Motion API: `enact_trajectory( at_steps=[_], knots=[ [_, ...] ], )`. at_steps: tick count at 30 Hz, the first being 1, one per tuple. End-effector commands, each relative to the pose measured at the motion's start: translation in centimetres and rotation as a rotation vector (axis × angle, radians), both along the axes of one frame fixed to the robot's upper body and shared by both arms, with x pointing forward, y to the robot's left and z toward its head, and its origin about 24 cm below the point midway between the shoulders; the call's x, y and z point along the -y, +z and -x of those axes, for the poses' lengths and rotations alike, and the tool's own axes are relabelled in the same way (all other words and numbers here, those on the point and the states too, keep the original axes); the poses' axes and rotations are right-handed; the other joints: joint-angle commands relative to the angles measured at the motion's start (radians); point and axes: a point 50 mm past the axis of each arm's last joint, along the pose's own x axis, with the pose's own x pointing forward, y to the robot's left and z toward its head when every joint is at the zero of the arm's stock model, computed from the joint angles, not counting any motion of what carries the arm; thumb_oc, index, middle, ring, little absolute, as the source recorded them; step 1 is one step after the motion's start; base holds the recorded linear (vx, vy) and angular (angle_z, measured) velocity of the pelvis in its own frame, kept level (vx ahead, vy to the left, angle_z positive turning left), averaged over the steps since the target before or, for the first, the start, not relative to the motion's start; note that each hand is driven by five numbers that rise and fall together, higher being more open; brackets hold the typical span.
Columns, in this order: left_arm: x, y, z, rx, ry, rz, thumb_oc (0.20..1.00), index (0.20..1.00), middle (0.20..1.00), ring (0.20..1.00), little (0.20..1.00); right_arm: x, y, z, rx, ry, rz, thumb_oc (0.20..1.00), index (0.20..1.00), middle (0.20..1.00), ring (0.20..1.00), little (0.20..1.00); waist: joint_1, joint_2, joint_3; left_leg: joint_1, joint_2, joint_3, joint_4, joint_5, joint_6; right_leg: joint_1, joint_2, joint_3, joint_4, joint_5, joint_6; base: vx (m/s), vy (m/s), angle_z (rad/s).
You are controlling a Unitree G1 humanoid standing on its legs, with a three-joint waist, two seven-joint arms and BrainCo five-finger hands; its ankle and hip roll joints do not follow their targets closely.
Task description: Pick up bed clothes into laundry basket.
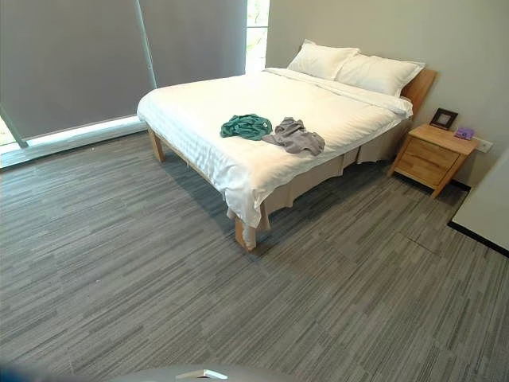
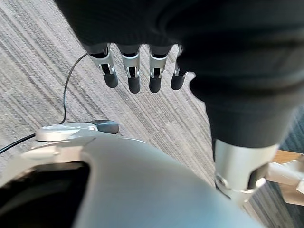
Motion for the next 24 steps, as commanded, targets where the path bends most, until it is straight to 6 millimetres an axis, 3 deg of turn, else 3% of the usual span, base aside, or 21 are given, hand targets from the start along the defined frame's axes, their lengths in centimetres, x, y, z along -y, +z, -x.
enact_trajectory(
  at_steps=[1, 4, 7, 11, 14, 15, 16, 17, 19, 20, 22, 23, 24],
  knots=[
    [0.9, 0.3, -3.9, 0.078, -0.056, 0.009, 1.0, 1.0, 1.0, 1.0, 1.0, -0.4, 0.0, -1.9, 0.04, 0.002, -0.013, 1.0, 1.0, 1.0, 1.0, 1.0, -0.005, -0.025, 0.029, 0.0, -0.044, -0.01, 0.011, -0.033, 0.016, -0.046, -0.053, 0.003, 0.037, 0.031, 0.057, 0.0, 0.0, 0.0],
    [0.9, 0.3, -3.8, 0.073, -0.057, 0.005, 1.0, 1.0, 1.0, 1.0, 1.0, 0.1, 0.1, -1.3, 0.02, -0.035, -0.003, 1.0, 1.0, 1.0, 1.0, 1.0, -0.007, -0.022, 0.026, 0.001, -0.044, -0.005, 0.011, -0.036, 0.016, -0.047, -0.053, 0.008, 0.035, 0.032, 0.058, 0.01, 0.006, -0.07],
    [0.5, 0.2, -3.2, 0.038, -0.025, -0.008, 1.0, 1.0, 1.0, 1.0, 1.0, 0.9, 0.3, -2.1, 0.093, -0.255, -0.03, 1.0, 1.0, 1.0, 1.0, 1.0, -0.02, -0.017, 0.015, 0.011, -0.043, 0.011, 0.011, -0.042, 0.013, -0.042, -0.051, 0.021, 0.03, 0.032, 0.058, 0.04, 0.008, -0.1],
    [0.5, 1.2, -7.2, 0.201, -0.1, -0.011, 1.0, 1.0, 1.0, 1.0, 1.0, 1.8, 1.3, -5.9, 0.277, -0.302, -0.053, 1.0, 1.0, 1.0, 1.0, 1.0, -0.03, -0.011, 0.017, 0.011, -0.043, 0.018, 0.011, -0.043, 0.012, -0.048, -0.051, 0.031, 0.036, 0.035, 0.061, -0.01, 0.017, -0.09],
    [0.1, 3.8, -11.7, 0.434, -0.158, 0.003, 1.0, 1.0, 1.0, 1.0, 1.0, 2.7, 3.8, -10.2, 0.516, -0.293, -0.095, 1.0, 1.0, 1.0, 1.0, 1.0, -0.035, -0.007, 0.022, 0.007, -0.043, 0.021, 0.011, -0.039, 0.013, -0.057, -0.051, 0.033, 0.043, 0.036, 0.065, -0.02, 0.016, -0.11],
    [0.1, 3.8, -11.7, 0.433, -0.158, 0.003, 1.0, 1.0, 1.0, 1.0, 1.0, 2.7, 3.8, -10.2, 0.515, -0.293, -0.095, 1.0, 1.0, 1.0, 1.0, 1.0, -0.035, -0.007, 0.021, 0.008, -0.043, 0.021, 0.011, -0.039, 0.012, -0.057, -0.051, 0.033, 0.043, 0.036, 0.065, -0.02, 0.016, -0.09],
    [-0.9, 7.2, -14.1, 0.643, -0.151, 0.029, 1.0, 1.0, 1.0, 1.0, 1.0, 2.9, 7.1, -13.1, 0.712, -0.217, -0.145, 1.0, 1.0, 1.0, 1.0, 1.0, -0.036, -0.006, 0.024, 0.004, -0.043, 0.021, 0.011, -0.035, 0.013, -0.063, -0.052, 0.032, 0.048, 0.038, 0.07, -0.02, 0.014, -0.07],
    [-1.4, 8.7, -14.6, 0.722, -0.144, 0.033, 1.0, 1.0, 1.0, 1.0, 1.0, 3.0, 9.2, -14.6, 0.822, -0.144, -0.146, 1.0, 1.0, 1.0, 1.0, 1.0, -0.036, -0.006, 0.027, 0.002, -0.043, 0.022, 0.011, -0.033, 0.013, -0.065, -0.054, 0.033, 0.048, 0.04, 0.073, -0.02, 0.018, -0.05],
    [-1.4, 11.7, -16.0, 0.871, -0.158, 0.047, 1.0, 1.0, 1.0, 1.0, 1.0, 2.7, 12.3, -16.2, 0.971, -0.072, -0.179, 1.0, 1.0, 1.0, 1.0, 1.0, -0.032, -0.007, 0.029, 0.001, -0.044, 0.019, 0.011, -0.033, 0.014, -0.064, -0.057, 0.031, 0.048, 0.04, 0.076, 0.0, 0.005, -0.03],
    [-1.3, 12.2, -16.1, 0.892, -0.163, 0.058, 1.0, 1.0, 1.0, 1.0, 1.0, 2.7, 12.5, -16.2, 0.979, -0.067, -0.174, 1.0, 1.0, 1.0, 1.0, 1.0, -0.032, -0.007, 0.029, 0.002, -0.045, 0.018, 0.011, -0.034, 0.015, -0.062, -0.058, 0.03, 0.048, 0.04, 0.077, 0.0, 0.0, 0.0],
    [-1.2, 14.8, -17.2, 1.018, -0.168, 0.067, 1.0, 1.0, 1.0, 1.0, 1.0, 2.4, 15.5, -17.7, 1.11, 0.031, -0.163, 1.0, 1.0, 1.0, 1.0, 1.0, -0.03, -0.008, 0.034, 0.002, -0.046, 0.018, 0.011, -0.036, 0.016, -0.063, -0.061, 0.03, 0.05, 0.04, 0.078, 0.0, 0.0, 0.0],
    [-1.2, 14.8, -17.2, 1.017, -0.168, 0.067, 1.0, 1.0, 1.0, 1.0, 1.0, 2.4, 15.5, -17.7, 1.11, 0.031, -0.163, 1.0, 1.0, 1.0, 1.0, 1.0, -0.03, -0.008, 0.034, 0.002, -0.046, 0.018, 0.011, -0.036, 0.016, -0.062, -0.061, 0.03, 0.05, 0.04, 0.078, 0.0, 0.0, 0.0],
    [-1.0, 16.2, -17.5, 1.093, -0.153, 0.078, 1.0, 1.0, 1.0, 1.0, 1.0, 2.0, 17.3, -18.3, 1.198, 0.07, -0.134, 1.0, 1.0, 1.0, 1.0, 1.0, -0.03, -0.009, 0.036, 0.002, -0.047, 0.018, 0.011, -0.04, 0.019, -0.06, -0.062, 0.032, 0.047, 0.038, 0.078, 0.0, 0.0, 0.0]
  ],
)
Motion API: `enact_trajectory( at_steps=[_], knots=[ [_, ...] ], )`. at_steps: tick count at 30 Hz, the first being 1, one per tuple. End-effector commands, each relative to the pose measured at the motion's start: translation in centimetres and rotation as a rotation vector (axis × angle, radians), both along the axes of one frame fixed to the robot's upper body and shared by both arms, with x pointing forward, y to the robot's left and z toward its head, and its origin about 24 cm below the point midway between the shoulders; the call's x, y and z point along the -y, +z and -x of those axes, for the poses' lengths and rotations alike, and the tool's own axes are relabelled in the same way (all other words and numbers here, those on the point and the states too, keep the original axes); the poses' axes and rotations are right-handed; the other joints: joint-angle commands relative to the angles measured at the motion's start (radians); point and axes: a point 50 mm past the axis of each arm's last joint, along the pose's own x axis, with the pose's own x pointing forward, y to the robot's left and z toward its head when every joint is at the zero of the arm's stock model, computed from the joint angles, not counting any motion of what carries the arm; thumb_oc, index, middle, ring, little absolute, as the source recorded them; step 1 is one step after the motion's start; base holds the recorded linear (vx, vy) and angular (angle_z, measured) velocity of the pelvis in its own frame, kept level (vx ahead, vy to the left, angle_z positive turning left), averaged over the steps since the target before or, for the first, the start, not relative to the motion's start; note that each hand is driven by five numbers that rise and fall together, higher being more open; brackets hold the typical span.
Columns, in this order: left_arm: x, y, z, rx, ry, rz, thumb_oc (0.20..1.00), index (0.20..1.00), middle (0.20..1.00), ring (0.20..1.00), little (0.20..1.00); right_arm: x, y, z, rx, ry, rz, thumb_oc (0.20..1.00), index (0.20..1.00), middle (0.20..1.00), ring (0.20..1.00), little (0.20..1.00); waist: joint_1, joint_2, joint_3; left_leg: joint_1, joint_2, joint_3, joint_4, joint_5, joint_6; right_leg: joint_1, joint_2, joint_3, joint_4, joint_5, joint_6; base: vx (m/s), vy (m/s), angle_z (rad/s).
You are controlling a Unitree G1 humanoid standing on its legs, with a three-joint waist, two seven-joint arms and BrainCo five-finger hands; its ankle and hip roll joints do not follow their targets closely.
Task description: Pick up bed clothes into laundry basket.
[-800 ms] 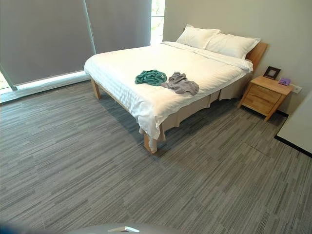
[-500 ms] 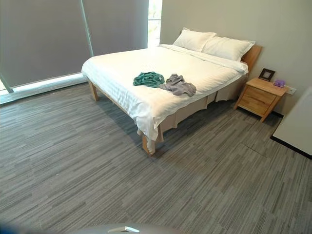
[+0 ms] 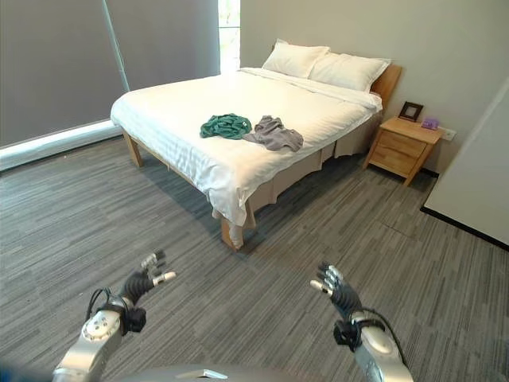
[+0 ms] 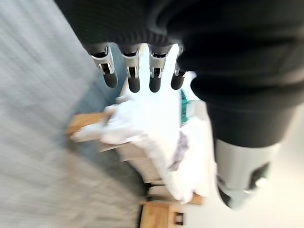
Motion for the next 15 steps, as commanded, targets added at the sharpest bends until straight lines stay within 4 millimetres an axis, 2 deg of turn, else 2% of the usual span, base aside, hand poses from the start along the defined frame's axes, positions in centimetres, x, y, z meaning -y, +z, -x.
enact_trajectory(
  at_steps=[1, 6, 14, 15],
  knots=[
    [-0.1, 3.0, -2.1, 0.182, 0.037, 0.072, 1.0, 1.0, 1.0, 1.0, 1.0, -0.2, 4.5, -3.2, 0.26, 0.032, 0.082, 1.0, 1.0, 1.0, 1.0, 1.0, 0.018, -0.009, 0.046, 0.013, -0.041, -0.031, 0.013, -0.044, 0.011, -0.024, -0.058, -0.019, 0.045, 0.015, 0.067, 0.0, 0.0, 0.0],
    [0.3, 3.7, -2.6, 0.246, 0.147, 0.13, 1.0, 1.0, 1.0, 1.0, 1.0, -1.5, 4.8, -3.5, 0.289, 0.056, 0.172, 1.0, 1.0, 1.0, 1.0, 1.0, 0.023, -0.015, 0.061, 0.011, -0.042, -0.025, 0.013, -0.05, 0.016, -0.025, -0.057, -0.013, 0.041, 0.012, 0.064, 0.0, 0.0, 0.0],
    [0.0, 3.7, -2.4, 0.252, 0.184, 0.122, 1.0, 1.0, 1.0, 1.0, 1.0, -2.0, 4.2, -3.2, 0.266, 0.041, 0.147, 1.0, 1.0, 1.0, 1.0, 1.0, 0.026, -0.02, 0.073, 0.011, -0.044, -0.02, 0.013, -0.054, 0.02, -0.027, -0.059, -0.009, 0.041, 0.011, 0.066, 0.0, 0.004, 0.0],
    [-0.6, 4.3, -2.6, 0.277, 0.196, 0.069, 1.0, 1.0, 1.0, 1.0, 1.0, -2.0, 4.4, -3.5, 0.276, 0.039, 0.149, 1.0, 1.0, 1.0, 1.0, 1.0, 0.028, -0.023, 0.086, 0.006, -0.047, -0.015, 0.013, -0.056, 0.025, -0.035, -0.063, -0.006, 0.046, 0.013, 0.069, 0.02, 0.064, 0.0]
  ],
)
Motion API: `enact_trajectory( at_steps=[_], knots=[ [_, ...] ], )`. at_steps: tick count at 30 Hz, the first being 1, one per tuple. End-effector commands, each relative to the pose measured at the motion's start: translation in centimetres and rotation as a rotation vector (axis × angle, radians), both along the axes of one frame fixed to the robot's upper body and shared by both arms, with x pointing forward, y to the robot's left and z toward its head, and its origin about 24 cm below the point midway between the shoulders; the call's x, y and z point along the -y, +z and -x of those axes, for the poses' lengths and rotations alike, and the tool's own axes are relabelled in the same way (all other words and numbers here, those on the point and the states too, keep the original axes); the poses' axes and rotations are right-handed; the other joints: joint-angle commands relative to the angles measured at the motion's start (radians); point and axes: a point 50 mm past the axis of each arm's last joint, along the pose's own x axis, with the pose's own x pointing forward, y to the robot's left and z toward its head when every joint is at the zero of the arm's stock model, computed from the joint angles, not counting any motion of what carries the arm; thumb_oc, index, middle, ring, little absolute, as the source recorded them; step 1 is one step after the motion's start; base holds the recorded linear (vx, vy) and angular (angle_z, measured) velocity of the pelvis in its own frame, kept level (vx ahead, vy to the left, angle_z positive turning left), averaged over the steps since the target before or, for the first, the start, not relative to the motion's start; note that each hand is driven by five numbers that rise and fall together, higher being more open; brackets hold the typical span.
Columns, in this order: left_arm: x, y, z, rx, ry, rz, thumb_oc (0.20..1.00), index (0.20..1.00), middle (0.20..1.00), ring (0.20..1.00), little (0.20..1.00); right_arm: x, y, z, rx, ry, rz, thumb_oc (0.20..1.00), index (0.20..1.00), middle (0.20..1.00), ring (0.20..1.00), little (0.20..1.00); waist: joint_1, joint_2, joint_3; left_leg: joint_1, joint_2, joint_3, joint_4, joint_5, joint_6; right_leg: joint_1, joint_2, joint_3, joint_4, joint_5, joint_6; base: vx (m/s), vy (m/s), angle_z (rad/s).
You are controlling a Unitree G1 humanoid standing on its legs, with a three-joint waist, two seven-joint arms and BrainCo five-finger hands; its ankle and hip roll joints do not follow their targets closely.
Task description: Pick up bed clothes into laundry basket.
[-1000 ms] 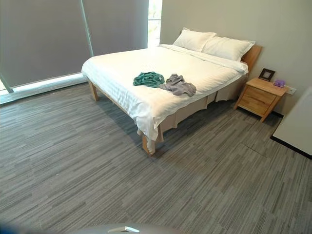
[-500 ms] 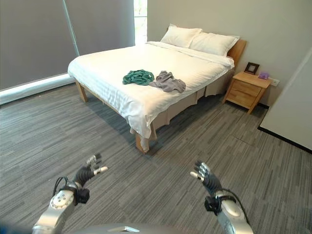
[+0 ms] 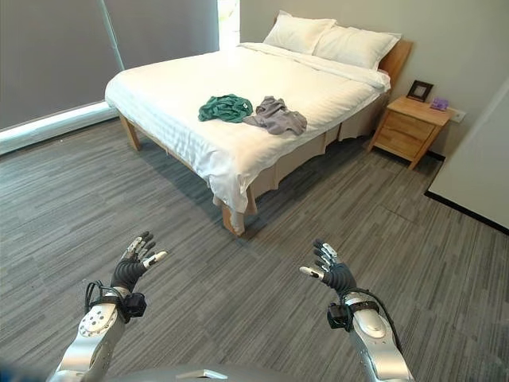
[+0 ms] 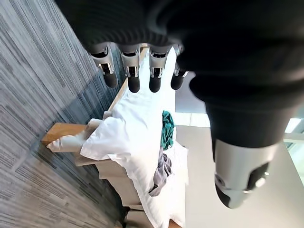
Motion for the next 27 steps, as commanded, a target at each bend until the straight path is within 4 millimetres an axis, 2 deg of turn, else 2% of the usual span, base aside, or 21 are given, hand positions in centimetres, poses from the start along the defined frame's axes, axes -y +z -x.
enact_trajectory(
  at_steps=[1, 4, 6, 8, 9, 10, 11, 12, 13, 14, 15, 16, 17, 20, 21, 22, 23, 24, 25, 26, 27],
  knots=[
    [-1.8, 3.5, -2.6, 0.179, 0.054, -0.058, 1.0, 1.0, 1.0, 1.0, 1.0, -0.3, 2.5, -2.8, 0.162, -0.006, 0.004, 1.0, 1.0, 1.0, 1.0, 1.0, 0.031, -0.032, 0.041, 0.014, -0.044, -0.011, 0.012, -0.066, 0.026, -0.032, -0.061, -0.005, 0.059, 0.009, 0.071, 0.02, 0.086, -0.02],
    [-2.3, 4.5, -3.5, 0.224, 0.089, -0.061, 1.0, 1.0, 1.0, 1.0, 1.0, -1.0, 3.6, -4.1, 0.212, 0.017, 0.015, 1.0, 1.0, 1.0, 1.0, 1.0, 0.038, -0.03, 0.067, -0.006, -0.048, -0.004, 0.02, -0.067, 0.04, -0.092, -0.07, 0.008, 0.143, -0.007, 0.075, -0.06, 0.093, -0.25],
    [-2.4, 5.5, -4.3, 0.258, 0.096, -0.096, 1.0, 1.0, 1.0, 1.0, 1.0, -1.7, 4.3, -4.8, 0.246, 0.039, 0.024, 1.0, 1.0, 1.0, 1.0, 1.0, 0.038, -0.022, 0.111, -0.028, -0.049, 0.002, 0.058, -0.089, 0.067, -0.214, -0.073, 0.009, 0.376, 0.01, 0.099, -0.07, 0.154, -0.25],
    [-2.7, 5.9, -4.4, 0.27, 0.107, -0.116, 1.0, 1.0, 1.0, 1.0, 1.0, -2.2, 4.6, -5.0, 0.261, 0.047, 0.018, 1.0, 1.0, 1.0, 1.0, 1.0, 0.039, -0.001, 0.143, -0.018, -0.043, 0.017, 0.073, -0.109, 0.083, -0.302, -0.095, -0.042, 0.571, 0.064, 0.114, 0.06, 0.191, -0.23],
    [-2.6, 5.9, -4.3, 0.274, 0.11, -0.114, 1.0, 1.0, 1.0, 1.0, 1.0, -2.3, 4.6, -5.0, 0.261, 0.05, 0.014, 1.0, 1.0, 1.0, 1.0, 1.0, 0.037, 0.007, 0.153, -0.009, -0.042, 0.017, 0.079, -0.121, 0.085, -0.344, -0.123, -0.06, 0.622, 0.068, 0.119, 0.2, 0.163, -0.31],
    [-2.7, 6.0, -4.2, 0.275, 0.114, -0.109, 1.0, 1.0, 1.0, 1.0, 1.0, -2.5, 4.5, -5.0, 0.26, 0.057, 0.005, 1.0, 1.0, 1.0, 1.0, 1.0, 0.036, 0.008, 0.159, 0.012, -0.039, 0.03, 0.083, -0.13, 0.082, -0.372, -0.161, -0.108, 0.617, 0.086, 0.119, 0.17, 0.079, -0.36],
    [-2.7, 5.9, -4.2, 0.275, 0.114, -0.109, 1.0, 1.0, 1.0, 1.0, 1.0, -2.6, 4.5, -4.9, 0.26, 0.057, 0.005, 1.0, 1.0, 1.0, 1.0, 1.0, 0.034, 0.008, 0.159, 0.014, -0.039, 0.028, 0.083, -0.131, 0.082, -0.371, -0.163, -0.109, 0.62, 0.082, 0.12, 0.29, 0.032, -0.4],
    [-2.9, 6.0, -4.0, 0.272, 0.118, -0.115, 1.0, 1.0, 1.0, 1.0, 1.0, -2.6, 4.3, -4.8, 0.249, 0.06, 0.006, 1.0, 1.0, 1.0, 1.0, 1.0, 0.026, 0.003, 0.157, 0.055, -0.035, 0.038, 0.08, -0.146, 0.072, -0.372, -0.196, -0.165, 0.554, 0.077, 0.111, 0.47, -0.076, -0.29],
    [-3.2, 6.2, -3.7, 0.278, 0.115, -0.131, 1.0, 1.0, 1.0, 1.0, 1.0, -2.2, 3.9, -4.5, 0.227, 0.054, 0.007, 1.0, 1.0, 1.0, 1.0, 1.0, 0.007, -0.008, 0.147, 0.109, -0.03, 0.033, 0.07, -0.164, 0.047, -0.39, -0.199, -0.19, 0.418, 0.066, 0.104, 0.69, -0.145, -0.07],
    [-3.6, 6.2, -3.6, 0.281, 0.123, -0.146, 1.0, 1.0, 1.0, 1.0, 1.0, -1.7, 3.7, -4.3, 0.214, 0.038, 0.012, 1.0, 1.0, 1.0, 1.0, 1.0, -0.01, -0.013, 0.145, 0.145, -0.023, 0.016, 0.066, -0.163, 0.026, -0.405, -0.18, -0.203, 0.295, 0.087, 0.108, 0.54, -0.143, 0.31],
    [-3.6, 6.2, -3.5, 0.279, 0.124, -0.146, 1.0, 1.0, 1.0, 1.0, 1.0, -1.7, 3.6, -4.2, 0.213, 0.039, 0.012, 1.0, 1.0, 1.0, 1.0, 1.0, -0.013, -0.001, 0.146, 0.152, -0.007, 0.015, 0.062, -0.165, 0.022, -0.383, -0.163, -0.216, 0.265, 0.098, 0.107, 0.54, -0.167, 0.51],
    [-3.9, 6.1, -3.6, 0.276, 0.134, -0.151, 1.0, 1.0, 1.0, 1.0, 1.0, -1.5, 3.4, -4.0, 0.2, 0.034, 0.01, 1.0, 1.0, 1.0, 1.0, 1.0, -0.034, -0.007, 0.138, 0.184, 0.01, 0.001, 0.047, -0.166, -0.007, -0.397, -0.15, -0.198, 0.146, 0.14, 0.13, 0.51, -0.151, 0.06],
    [-4.0, 6.1, -3.6, 0.276, 0.146, -0.155, 1.0, 1.0, 1.0, 1.0, 1.0, -1.3, 3.3, -3.9, 0.192, 0.03, 0.012, 1.0, 1.0, 1.0, 1.0, 1.0, -0.047, 0.0, 0.133, 0.212, 0.027, -0.004, 0.036, -0.171, -0.018, -0.408, -0.142, -0.195, 0.111, 0.183, 0.142, 0.62, -0.197, -0.09],
    [-3.9, 5.9, -3.5, 0.278, 0.158, -0.127, 1.0, 1.0, 1.0, 1.0, 1.0, -1.4, 3.4, -3.7, 0.197, 0.036, -0.006, 1.0, 1.0, 1.0, 1.0, 1.0, -0.053, 0.005, 0.119, 0.219, 0.042, -0.018, 0.058, -0.161, -0.036, -0.395, -0.124, -0.182, 0.132, 0.173, 0.127, 0.37, -0.137, 0.33],
    [-3.6, 5.8, -3.5, 0.284, 0.167, -0.107, 1.0, 1.0, 1.0, 1.0, 1.0, -1.4, 3.6, -3.9, 0.202, 0.063, 0.007, 1.0, 1.0, 1.0, 1.0, 1.0, -0.051, 0.029, 0.109, 0.184, 0.073, -0.034, 0.185, -0.074, -0.064, -0.376, -0.088, -0.19, 0.17, 0.149, 0.091, 0.43, -0.238, 0.46],
    [-3.4, 5.8, -3.5, 0.287, 0.174, -0.081, 1.0, 1.0, 1.0, 1.0, 1.0, -1.6, 4.0, -4.2, 0.214, 0.076, 0.005, 1.0, 1.0, 1.0, 1.0, 1.0, -0.047, 0.032, 0.106, 0.136, 0.088, -0.035, 0.302, 0.019, -0.086, -0.344, -0.062, -0.199, 0.179, 0.118, 0.059, 0.55, -0.34, 0.39],
    [-3.4, 5.7, -3.4, 0.285, 0.179, -0.061, 1.0, 1.0, 1.0, 1.0, 1.0, -1.6, 4.2, -4.3, 0.223, 0.078, 0.001, 1.0, 1.0, 1.0, 1.0, 1.0, -0.041, 0.022, 0.111, 0.071, 0.095, -0.026, 0.447, 0.085, -0.103, -0.304, -0.049, -0.21, 0.171, 0.093, 0.031, 0.45, -0.414, 0.57],
    [-3.2, 6.0, -3.6, 0.298, 0.178, -0.039, 1.0, 1.0, 1.0, 1.0, 1.0, -1.5, 4.7, -4.5, 0.247, 0.067, -0.023, 1.0, 1.0, 1.0, 1.0, 1.0, -0.035, -0.002, 0.125, -0.019, 0.105, -0.011, 0.644, 0.169, -0.119, -0.261, -0.045, -0.224, 0.162, 0.064, -0.011, 0.41, -0.421, 0.55],
    [-3.2, 6.1, -3.5, 0.302, 0.163, -0.036, 1.0, 1.0, 1.0, 1.0, 1.0, -1.5, 4.6, -4.5, 0.242, 0.062, -0.031, 1.0, 1.0, 1.0, 1.0, 1.0, -0.02, -0.019, 0.142, -0.072, 0.097, -0.003, 0.734, 0.167, -0.102, -0.217, -0.035, -0.214, 0.15, 0.039, -0.033, 0.42, -0.469, 0.34],
    [-3.2, 6.7, -3.6, 0.322, 0.151, -0.058, 1.0, 1.0, 1.0, 1.0, 1.0, -1.4, 4.8, -4.6, 0.249, 0.056, -0.041, 1.0, 1.0, 1.0, 1.0, 1.0, 0.0, -0.035, 0.165, -0.131, 0.112, 0.016, 0.838, 0.165, -0.089, -0.182, -0.028, -0.215, 0.148, 0.005, -0.053, 0.38, -0.377, -0.13],
    [-3.1, 6.9, -3.8, 0.324, 0.147, -0.071, 1.0, 1.0, 1.0, 1.0, 1.0, -1.1, 4.8, -4.7, 0.246, 0.046, -0.03, 1.0, 1.0, 1.0, 1.0, 1.0, 0.016, -0.043, 0.179, -0.185, 0.128, 0.041, 0.863, 0.156, -0.083, -0.147, -0.02, -0.209, 0.139, -0.015, -0.062, 0.43, -0.354, -0.32]
  ],
)
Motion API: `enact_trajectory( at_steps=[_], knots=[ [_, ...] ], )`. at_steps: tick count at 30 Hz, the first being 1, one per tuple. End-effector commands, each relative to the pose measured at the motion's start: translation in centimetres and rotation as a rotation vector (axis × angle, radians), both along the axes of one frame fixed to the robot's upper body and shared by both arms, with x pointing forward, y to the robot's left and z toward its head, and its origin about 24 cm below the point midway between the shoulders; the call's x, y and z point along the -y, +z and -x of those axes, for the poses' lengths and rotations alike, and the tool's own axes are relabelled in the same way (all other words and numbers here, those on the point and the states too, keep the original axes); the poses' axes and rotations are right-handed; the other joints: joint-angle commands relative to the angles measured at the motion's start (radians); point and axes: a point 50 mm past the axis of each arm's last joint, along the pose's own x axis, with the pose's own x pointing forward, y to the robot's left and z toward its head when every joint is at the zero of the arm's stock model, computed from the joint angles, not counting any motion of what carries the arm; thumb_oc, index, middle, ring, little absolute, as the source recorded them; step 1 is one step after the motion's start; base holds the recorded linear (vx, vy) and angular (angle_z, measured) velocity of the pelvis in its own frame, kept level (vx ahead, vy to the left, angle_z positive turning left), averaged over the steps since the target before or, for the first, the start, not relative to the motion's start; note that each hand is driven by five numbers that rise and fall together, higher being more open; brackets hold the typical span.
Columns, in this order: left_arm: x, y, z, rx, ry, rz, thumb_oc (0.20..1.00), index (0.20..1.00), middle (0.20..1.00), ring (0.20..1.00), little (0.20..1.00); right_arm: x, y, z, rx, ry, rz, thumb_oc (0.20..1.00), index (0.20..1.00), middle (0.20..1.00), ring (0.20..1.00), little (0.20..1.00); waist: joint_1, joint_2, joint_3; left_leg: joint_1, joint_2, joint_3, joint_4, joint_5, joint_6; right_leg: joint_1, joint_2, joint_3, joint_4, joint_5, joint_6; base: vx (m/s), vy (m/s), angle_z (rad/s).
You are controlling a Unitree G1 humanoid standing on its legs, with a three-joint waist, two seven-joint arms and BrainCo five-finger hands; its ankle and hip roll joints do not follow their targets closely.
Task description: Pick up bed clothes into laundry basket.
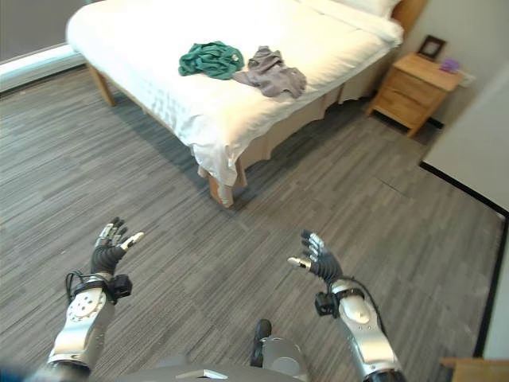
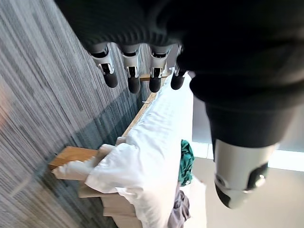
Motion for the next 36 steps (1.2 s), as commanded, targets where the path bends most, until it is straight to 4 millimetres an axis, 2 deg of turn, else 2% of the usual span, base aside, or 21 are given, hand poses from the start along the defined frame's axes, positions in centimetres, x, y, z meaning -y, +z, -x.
enact_trajectory(
  at_steps=[1, 5, 7, 8, 9, 10, 11, 14, 15, 16, 17, 19, 20, 23, 25, 26, 28, 29, 32, 33, 36],
  knots=[
    [-0.9, 5.1, -2.1, 0.222, -0.037, -0.068, 1.0, 1.0, 1.0, 1.0, 1.0, 0.3, 2.9, -1.4, 0.143, 0.009, -0.006, 1.0, 1.0, 1.0, 1.0, 1.0, 0.021, -0.033, 0.056, 0.132, 0.035, 0.139, -0.116, 0.19, 0.031, 0.118, -0.028, 0.023, -0.169, 0.112, 0.069, 0.45, -0.231, -0.27],
    [-0.5, 4.7, -2.0, 0.224, -0.054, -0.024, 1.0, 1.0, 1.0, 1.0, 1.0, 1.5, 3.2, -0.9, 0.152, -0.031, 0.0, 1.0, 1.0, 1.0, 1.0, 1.0, 0.068, -0.026, 0.045, -0.001, 0.076, 0.23, -0.347, 0.173, 0.016, 0.231, -0.024, 0.027, -0.231, 0.079, 0.099, 0.48, -0.019, 0.07],
    [-0.8, 4.2, -1.4, 0.198, -0.056, -0.042, 1.0, 1.0, 1.0, 1.0, 1.0, 1.6, 2.9, -0.5, 0.136, -0.023, 0.013, 1.0, 1.0, 1.0, 1.0, 1.0, 0.093, -0.02, 0.029, -0.033, 0.015, 0.259, -0.524, 0.182, 0.029, 0.281, -0.012, 0.044, -0.254, 0.058, 0.115, 0.44, 0.089, -0.12],
    [-0.8, 4.2, -1.4, 0.198, -0.056, -0.042, 1.0, 1.0, 1.0, 1.0, 1.0, 1.6, 2.9, -0.5, 0.136, -0.023, 0.014, 1.0, 1.0, 1.0, 1.0, 1.0, 0.094, -0.022, 0.027, -0.03, 0.01, 0.263, -0.536, 0.189, 0.031, 0.278, -0.016, 0.045, -0.255, 0.061, 0.116, 0.63, 0.161, -0.16],
    [-1.3, 3.7, -0.7, 0.178, -0.032, -0.052, 1.0, 1.0, 1.0, 1.0, 1.0, 1.5, 2.3, -0.5, 0.111, -0.006, 0.021, 1.0, 1.0, 1.0, 1.0, 1.0, 0.134, -0.007, 0.002, -0.03, -0.058, 0.231, -0.765, 0.236, 0.034, 0.349, 0.008, 0.074, -0.279, 0.036, 0.136, 0.65, 0.15, -0.25],
    [-1.6, 3.9, -0.6, 0.181, -0.019, -0.067, 1.0, 1.0, 1.0, 1.0, 1.0, 1.5, 2.2, -0.5, 0.107, -0.003, 0.02, 1.0, 1.0, 1.0, 1.0, 1.0, 0.145, -0.006, -0.005, -0.042, -0.06, 0.228, -0.798, 0.263, 0.026, 0.376, 0.012, 0.084, -0.279, 0.025, 0.144, 0.96, 0.193, -0.68],
    [-2.1, 3.8, 0.1, 0.174, -0.009, -0.084, 1.0, 1.0, 1.0, 1.0, 1.0, 1.0, 2.4, -0.6, 0.108, 0.026, 0.005, 1.0, 1.0, 1.0, 1.0, 1.0, 0.152, -0.015, -0.023, -0.015, -0.071, 0.243, -0.786, 0.237, 0.052, 0.415, 0.005, 0.103, -0.276, 0.023, 0.157, 0.68, 0.119, -0.71],
    [-2.5, 3.6, 0.2, 0.162, 0.016, -0.1, 1.0, 1.0, 1.0, 1.0, 1.0, 0.1, 2.2, -0.6, 0.11, 0.051, -0.006, 1.0, 1.0, 1.0, 1.0, 1.0, 0.158, -0.042, -0.039, 0.013, -0.1, 0.258, -0.783, 0.218, 0.08, 0.409, -0.028, 0.109, -0.216, 0.052, 0.175, 0.43, 0.124, -0.71],
    [-2.9, 4.0, 0.3, 0.166, 0.023, -0.128, 1.0, 1.0, 1.0, 1.0, 1.0, -0.6, 2.1, -0.9, 0.117, 0.053, -0.038, 1.0, 1.0, 1.0, 1.0, 1.0, 0.165, -0.058, -0.048, 0.075, -0.13, 0.285, -0.827, 0.18, 0.12, 0.356, -0.069, 0.102, -0.062, 0.128, 0.21, 0.32, 0.201, -0.61],
    [-3.0, 4.3, 0.2, 0.178, 0.034, -0.124, 1.0, 1.0, 1.0, 1.0, 1.0, -1.1, 2.2, -1.3, 0.126, 0.057, -0.058, 1.0, 1.0, 1.0, 1.0, 1.0, 0.168, -0.057, -0.043, 0.106, -0.144, 0.304, -0.837, 0.158, 0.147, 0.305, -0.106, 0.094, 0.078, 0.224, 0.241, 0.42, 0.286, -0.28],
    [-3.0, 4.4, 0.1, 0.181, 0.035, -0.123, 1.0, 1.0, 1.0, 1.0, 1.0, -1.4, 2.3, -1.5, 0.13, 0.058, -0.066, 1.0, 1.0, 1.0, 1.0, 1.0, 0.161, -0.042, -0.037, 0.14, -0.141, 0.299, -0.856, 0.151, 0.162, 0.236, -0.115, 0.11, 0.202, 0.272, 0.258, 0.31, 0.248, -0.62],
    [-3.1, 4.6, -0.1, 0.181, 0.021, -0.147, 1.0, 1.0, 1.0, 1.0, 1.0, -1.8, 2.0, -1.5, 0.12, 0.065, -0.066, 1.0, 1.0, 1.0, 1.0, 1.0, 0.129, -0.005, -0.025, 0.213, -0.132, 0.28, -0.892, 0.13, 0.177, 0.142, -0.112, 0.111, 0.316, 0.287, 0.252, 0.34, 0.205, -0.13],
    [-3.1, 4.7, -0.2, 0.18, 0.014, -0.161, 1.0, 1.0, 1.0, 1.0, 1.0, -1.8, 2.1, -1.5, 0.119, 0.07, -0.056, 1.0, 1.0, 1.0, 1.0, 1.0, 0.117, 0.002, -0.022, 0.247, -0.137, 0.273, -0.909, 0.121, 0.181, 0.11, -0.138, 0.092, 0.327, 0.272, 0.247, 0.38, 0.121, 0.7],
    [-3.1, 5.0, -0.3, 0.189, -0.006, -0.164, 1.0, 1.0, 1.0, 1.0, 1.0, -1.2, 2.0, -1.2, 0.113, 0.058, -0.03, 1.0, 1.0, 1.0, 1.0, 1.0, 0.09, 0.005, -0.024, 0.302, -0.14, 0.241, -0.929, 0.094, 0.161, 0.067, -0.226, 0.04, 0.201, 0.24, 0.226, 0.36, -0.037, 0.87],
    [-3.1, 4.9, -0.2, 0.183, -0.007, -0.161, 1.0, 1.0, 1.0, 1.0, 1.0, -0.9, 2.0, -1.0, 0.109, 0.047, -0.015, 1.0, 1.0, 1.0, 1.0, 1.0, 0.08, 0.002, -0.024, 0.314, -0.139, 0.225, -0.925, 0.079, 0.152, 0.074, -0.233, 0.032, 0.138, 0.235, 0.225, 0.25, -0.106, 0.61],
    [-3.1, 4.6, -0.2, 0.175, -0.009, -0.154, 1.0, 1.0, 1.0, 1.0, 1.0, -0.2, 2.0, -0.8, 0.106, 0.027, 0.01, 1.0, 1.0, 1.0, 1.0, 1.0, 0.068, -0.006, -0.024, 0.328, -0.144, 0.2, -0.922, 0.062, 0.142, 0.073, -0.222, 0.063, 0.034, 0.231, 0.224, 0.31, -0.158, 0.93],
    [-2.9, 4.3, -0.3, 0.158, -0.032, -0.163, 1.0, 1.0, 1.0, 1.0, 1.0, 1.7, 1.9, -0.4, 0.092, -0.036, 0.072, 1.0, 1.0, 1.0, 1.0, 1.0, 0.033, -0.028, -0.022, 0.371, -0.146, 0.13, -0.926, 0.02, 0.122, 0.065, -0.157, 0.233, -0.164, 0.241, 0.247, 0.47, -0.246, 0.95],
    [-3.1, 4.4, -0.1, 0.153, -0.033, -0.173, 1.0, 1.0, 1.0, 1.0, 1.0, 2.5, 2.4, -0.1, 0.103, -0.046, 0.112, 1.0, 1.0, 1.0, 1.0, 1.0, 0.031, -0.04, -0.025, 0.376, -0.144, 0.117, -0.929, 0.014, 0.118, 0.068, -0.15, 0.258, -0.158, 0.232, 0.249, 0.36, -0.218, 0.97],
    [-2.9, 4.2, 0.2, 0.143, -0.055, -0.187, 1.0, 1.0, 1.0, 1.0, 1.0, 4.0, 2.8, -0.3, 0.094, -0.06, 0.219, 1.0, 1.0, 1.0, 1.0, 1.0, 0.046, -0.055, -0.042, 0.382, -0.139, 0.109, -0.93, 0.008, 0.113, 0.087, -0.154, 0.217, -0.171, 0.244, 0.255, 0.18, -0.161, 0.98],
    [-2.9, 3.9, 0.5, 0.137, -0.055, -0.163, 1.0, 1.0, 1.0, 1.0, 1.0, 6.2, 4.0, -1.1, 0.104, -0.102, 0.322, 1.0, 1.0, 1.0, 1.0, 1.0, 0.052, -0.054, -0.057, 0.37, -0.127, 0.079, -0.932, 0.014, 0.104, 0.109, -0.135, 0.201, -0.201, 0.23, 0.245, 0.15, -0.18, 0.72],
    [-2.3, 3.3, 0.9, 0.122, -0.077, -0.117, 1.0, 1.0, 1.0, 1.0, 1.0, 8.1, 5.3, -2.1, 0.122, -0.147, 0.406, 1.0, 1.0, 1.0, 1.0, 1.0, 0.066, -0.053, -0.064, 0.358, -0.118, 0.063, -0.931, 0.022, 0.095, 0.133, -0.125, 0.171, -0.224, 0.221, 0.236, 0.12, -0.163, 0.41]
  ],
)
